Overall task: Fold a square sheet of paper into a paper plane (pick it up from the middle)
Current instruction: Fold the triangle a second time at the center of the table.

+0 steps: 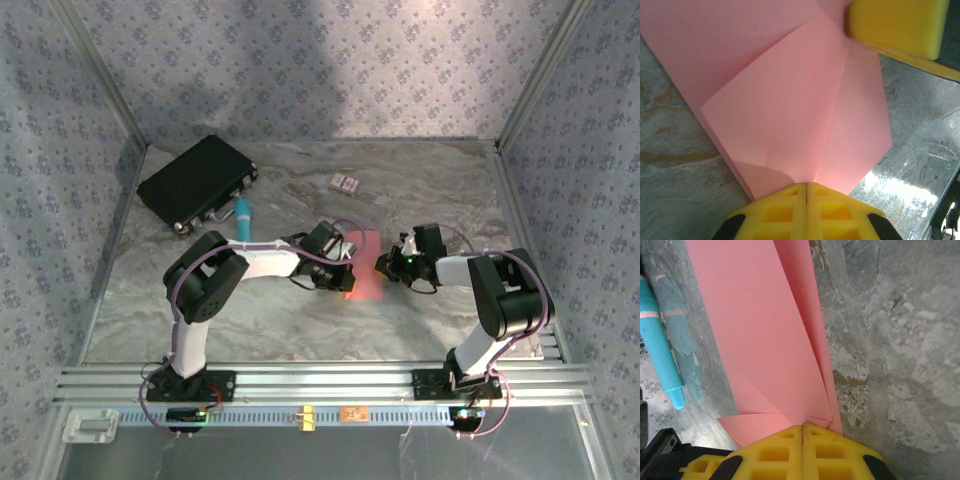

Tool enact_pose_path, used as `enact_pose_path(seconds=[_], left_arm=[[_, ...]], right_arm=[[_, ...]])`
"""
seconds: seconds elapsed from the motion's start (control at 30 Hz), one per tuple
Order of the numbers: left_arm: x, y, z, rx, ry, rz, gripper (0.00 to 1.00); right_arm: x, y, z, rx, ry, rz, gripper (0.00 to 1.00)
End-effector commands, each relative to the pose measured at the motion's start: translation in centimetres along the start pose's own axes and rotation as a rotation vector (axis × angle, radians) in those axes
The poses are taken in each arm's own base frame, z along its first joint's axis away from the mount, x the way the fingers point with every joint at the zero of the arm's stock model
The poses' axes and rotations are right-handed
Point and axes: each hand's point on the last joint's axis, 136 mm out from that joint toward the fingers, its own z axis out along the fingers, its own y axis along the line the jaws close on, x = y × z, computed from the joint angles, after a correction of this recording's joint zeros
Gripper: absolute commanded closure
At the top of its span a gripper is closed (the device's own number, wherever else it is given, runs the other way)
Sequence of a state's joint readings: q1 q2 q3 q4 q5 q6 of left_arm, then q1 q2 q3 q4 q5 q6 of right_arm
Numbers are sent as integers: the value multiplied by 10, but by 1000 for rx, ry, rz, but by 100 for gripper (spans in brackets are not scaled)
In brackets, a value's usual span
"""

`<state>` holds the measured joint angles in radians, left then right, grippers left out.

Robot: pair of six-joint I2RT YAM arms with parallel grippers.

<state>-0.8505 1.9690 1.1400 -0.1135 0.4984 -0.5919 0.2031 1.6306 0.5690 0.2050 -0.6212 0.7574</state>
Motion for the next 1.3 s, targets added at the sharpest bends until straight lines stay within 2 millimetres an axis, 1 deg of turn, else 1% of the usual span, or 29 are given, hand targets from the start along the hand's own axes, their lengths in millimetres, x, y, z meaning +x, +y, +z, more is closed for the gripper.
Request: enact_pose_path(seconds=[0.0, 0.13, 0.2, 0.23, 0.33, 0.47, 0.53, 0.6, 0.7, 0.73, 0.8, 0.9, 1.03, 1.27], left_arm=[[-6, -20, -12, 20, -2, 35, 98], [-23, -40, -20, 62, -50, 63, 95], [-29, -47, -20, 77, -63, 69, 95], [-32, -49, -19, 82, -69, 70, 94], [-32, -45, -10, 76, -45, 54, 94], [-25, -32, 4, 54, 5, 22, 95], [-17, -24, 10, 38, 35, 9, 95], [-9, -18, 12, 25, 58, 2, 95], [7, -2, 15, -24, 90, -15, 95], [10, 0, 14, -27, 94, -18, 95], [16, 4, 13, -33, 99, -23, 95], [21, 5, 10, -44, 105, -9, 94], [23, 3, 6, -51, 104, 8, 94], [37, 3, -1, -65, 126, 33, 92]], right_arm=[[4, -15, 0, 56, 4, 3, 100], [7, -19, 2, 61, 19, 7, 100], [8, -20, 2, 66, 19, 7, 100], [8, -21, 2, 67, 19, 9, 100], [9, -21, 2, 69, 20, 10, 100], [9, -21, 2, 72, 18, 8, 100], [9, -22, 2, 73, 19, 10, 100], [10, -23, 1, 78, 21, 9, 100], [11, -24, 0, 85, 20, 5, 100], [11, -25, 0, 87, 21, 5, 100], [11, -25, 0, 87, 21, 5, 100], [10, -23, 0, 85, 20, 0, 100], [9, -23, 0, 86, 20, 0, 100], [10, -23, -2, 86, 20, 0, 100]])
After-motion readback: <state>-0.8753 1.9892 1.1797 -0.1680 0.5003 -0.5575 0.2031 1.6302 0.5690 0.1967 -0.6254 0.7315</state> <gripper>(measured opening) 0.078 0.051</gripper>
